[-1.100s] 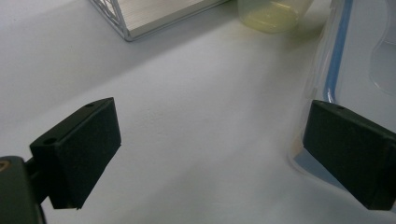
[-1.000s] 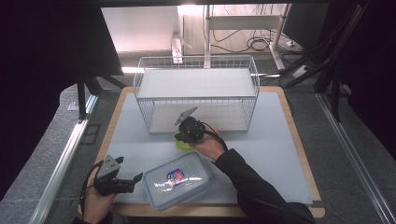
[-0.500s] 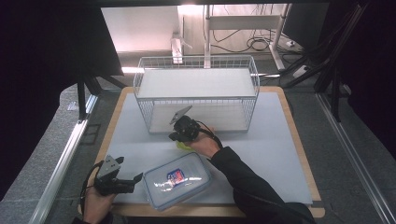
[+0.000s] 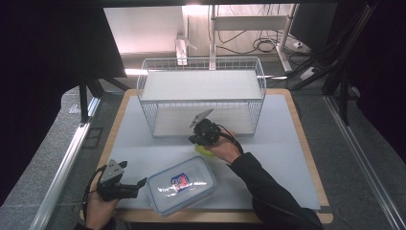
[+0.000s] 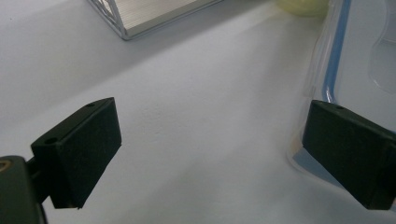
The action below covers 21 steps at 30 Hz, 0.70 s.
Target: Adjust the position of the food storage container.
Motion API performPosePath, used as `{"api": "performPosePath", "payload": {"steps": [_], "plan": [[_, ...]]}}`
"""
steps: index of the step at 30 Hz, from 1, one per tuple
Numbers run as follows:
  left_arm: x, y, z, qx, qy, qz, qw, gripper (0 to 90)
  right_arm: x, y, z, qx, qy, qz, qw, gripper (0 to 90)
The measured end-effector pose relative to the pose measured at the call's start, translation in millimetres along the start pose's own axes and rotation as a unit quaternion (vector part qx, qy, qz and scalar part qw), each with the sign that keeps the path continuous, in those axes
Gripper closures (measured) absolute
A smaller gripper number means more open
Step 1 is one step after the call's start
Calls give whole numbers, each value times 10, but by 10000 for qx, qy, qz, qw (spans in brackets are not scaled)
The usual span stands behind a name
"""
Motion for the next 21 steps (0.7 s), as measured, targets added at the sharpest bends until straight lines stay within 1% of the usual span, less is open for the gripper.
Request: {"api": "performPosePath", "payload": {"steps": [1, 2, 4, 6, 10, 11, 12, 13, 15, 16, 17, 18, 19, 20, 21], "plan": [[-1, 1, 1, 0, -1, 3, 10000, 44, -37, -27, -6, -2, 45, 2, 10000, 899], [-1, 1, 1, 0, -1, 3, 10000, 44, -37, -27, -6, -2, 45, 2, 10000, 899], [0, 1, 0, 5, 1, 5, 10000, 44, -114, -80, -14, -14, 141, 7, 9999, 899], [0, 2, 0, 5, -2, 5, 10000, 45, -188, -130, -26, -29, 169, -2, 9999, 899], [0, 2, 0, 7, 1, 5, 10000, 45, -332, -241, -65, -135, 238, 39, 9996, 899], [0, 2, 1, 9, 2, 6, 10000, 45, -406, -305, -91, -215, 269, 64, 9994, 899], [0, 2, 0, 7, -2, 4, 10000, 45, -406, -305, -91, -215, 269, 64, 9994, 899], [0, 2, 1, 7, -3, 4, 10000, 45, -445, -338, -101, -233, 291, 73, 9993, 899], [1, 2, 1, 12, -2, 5, 10000, 45, -529, -411, -127, -281, 374, 96, 9989, 898], [2, 2, 1, 12, -4, 3, 10000, 44, -614, -483, -153, -324, 452, 107, 9984, 899], [4, 2, 1, 8, -16, -6, 10000, 44, -657, -518, -169, -358, 484, 118, 9981, 898], [5, 2, 0, 1, -34, -10, 10000, 44, -657, -518, -169, -358, 484, 118, 9981, 898], [7, 2, 0, -5, -50, -17, 10000, 44, -698, -553, -188, -399, 500, 111, 9979, 899], [9, 1, -1, -11, -63, -20, 10000, 44, -780, -624, -215, -439, 578, 107, 9973, 898], [10, -1, -2, -15, -74, -23, 10000, 44, -780, -624, -215, -439, 578, 107, 9973, 898]]}}
Point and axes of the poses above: each handheld gripper's, and its own axes: y roughly forward along the jaws, x roughly out of its top, z roughly to its left, the point moved 10 cm from there along y, roughly forward along the jaws, and after that the axes turned 3 degrees about z, right-handed, at the moved point
